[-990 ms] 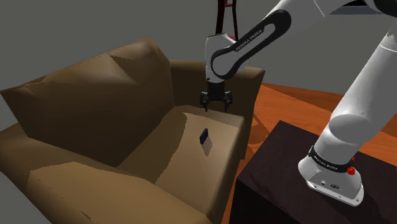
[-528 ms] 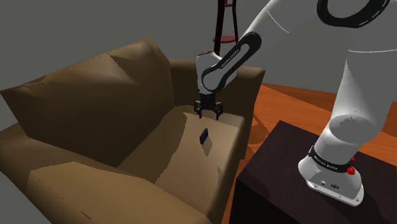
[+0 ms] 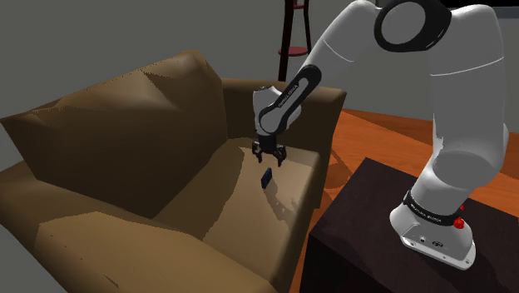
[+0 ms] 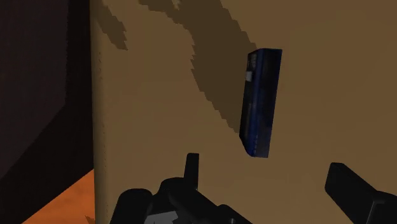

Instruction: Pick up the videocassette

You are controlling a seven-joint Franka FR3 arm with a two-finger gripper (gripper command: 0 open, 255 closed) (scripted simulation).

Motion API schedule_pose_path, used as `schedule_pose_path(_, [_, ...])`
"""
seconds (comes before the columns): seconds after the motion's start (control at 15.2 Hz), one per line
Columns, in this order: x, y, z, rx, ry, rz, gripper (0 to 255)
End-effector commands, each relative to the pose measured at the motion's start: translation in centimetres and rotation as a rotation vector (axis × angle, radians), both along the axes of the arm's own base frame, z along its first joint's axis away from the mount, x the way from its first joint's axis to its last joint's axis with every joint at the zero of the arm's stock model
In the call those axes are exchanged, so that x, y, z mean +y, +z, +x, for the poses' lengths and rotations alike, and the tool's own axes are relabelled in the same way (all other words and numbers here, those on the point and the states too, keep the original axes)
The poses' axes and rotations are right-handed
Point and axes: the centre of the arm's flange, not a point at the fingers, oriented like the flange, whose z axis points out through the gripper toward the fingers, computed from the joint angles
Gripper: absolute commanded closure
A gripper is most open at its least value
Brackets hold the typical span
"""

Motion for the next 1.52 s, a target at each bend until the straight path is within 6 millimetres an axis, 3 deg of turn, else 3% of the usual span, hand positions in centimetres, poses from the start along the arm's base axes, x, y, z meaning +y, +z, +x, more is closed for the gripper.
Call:
schedule_pose_path(0.0, [0.0,-1.2,0.1,0.000,-0.002,0.000,0])
schedule_pose_path(0.26, [0.0,-2.5,0.1,0.000,-0.002,0.000,0])
schedule_pose_path(0.33, [0.0,-2.6,0.1,0.000,-0.002,0.000,255])
schedule_pose_path(0.92, [0.0,-2.5,0.1,0.000,-0.002,0.000,255])
schedule_pose_path(1.45, [0.0,1.7,0.1,0.000,-0.002,0.000,255])
